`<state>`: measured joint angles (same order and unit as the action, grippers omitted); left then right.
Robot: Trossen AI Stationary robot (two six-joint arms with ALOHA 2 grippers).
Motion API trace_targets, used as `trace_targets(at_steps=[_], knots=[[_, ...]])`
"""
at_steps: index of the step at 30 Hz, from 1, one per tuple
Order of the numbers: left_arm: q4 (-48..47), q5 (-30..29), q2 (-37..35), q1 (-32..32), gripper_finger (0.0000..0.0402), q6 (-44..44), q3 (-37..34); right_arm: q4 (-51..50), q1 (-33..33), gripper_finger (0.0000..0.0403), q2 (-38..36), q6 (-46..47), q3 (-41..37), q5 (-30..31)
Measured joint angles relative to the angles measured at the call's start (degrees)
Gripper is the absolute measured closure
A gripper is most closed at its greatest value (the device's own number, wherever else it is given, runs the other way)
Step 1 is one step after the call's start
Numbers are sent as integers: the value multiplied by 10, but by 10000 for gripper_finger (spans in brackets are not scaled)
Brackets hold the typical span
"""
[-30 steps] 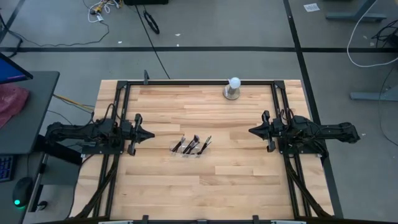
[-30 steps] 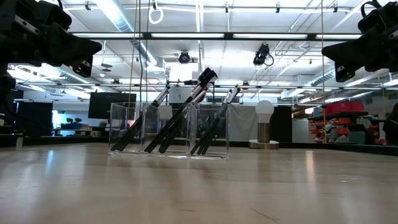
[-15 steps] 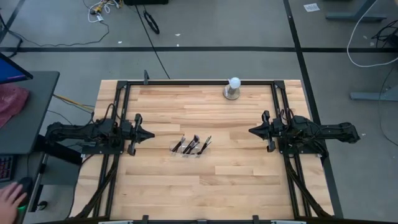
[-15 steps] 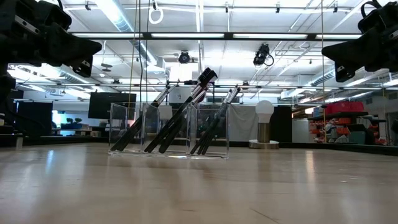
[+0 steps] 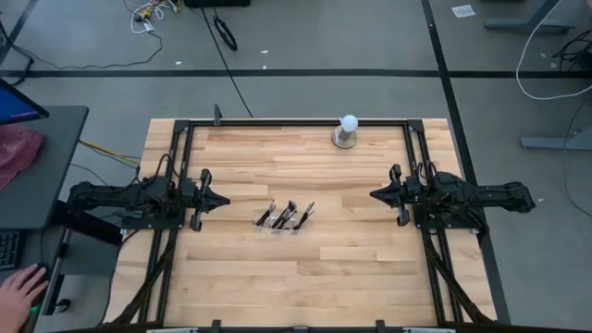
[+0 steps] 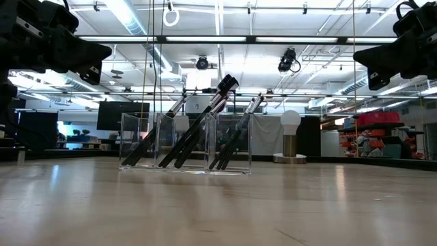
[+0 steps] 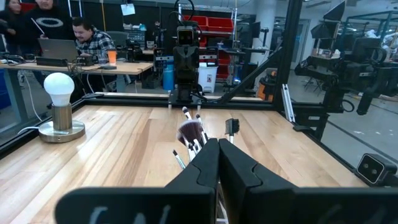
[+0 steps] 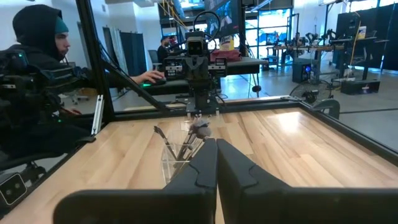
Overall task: Put items in baskets/containers
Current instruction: Return to Home Position
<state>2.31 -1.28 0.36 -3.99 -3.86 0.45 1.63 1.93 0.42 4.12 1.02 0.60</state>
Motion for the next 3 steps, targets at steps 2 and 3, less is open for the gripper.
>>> trace_targets(at_steps=[2,3], knots=[[0,0,0,0,389,0,0,0,0,396,0,0,0,0],[0,0,0,0,390,0,0,0,0,396,0,0,0,0]])
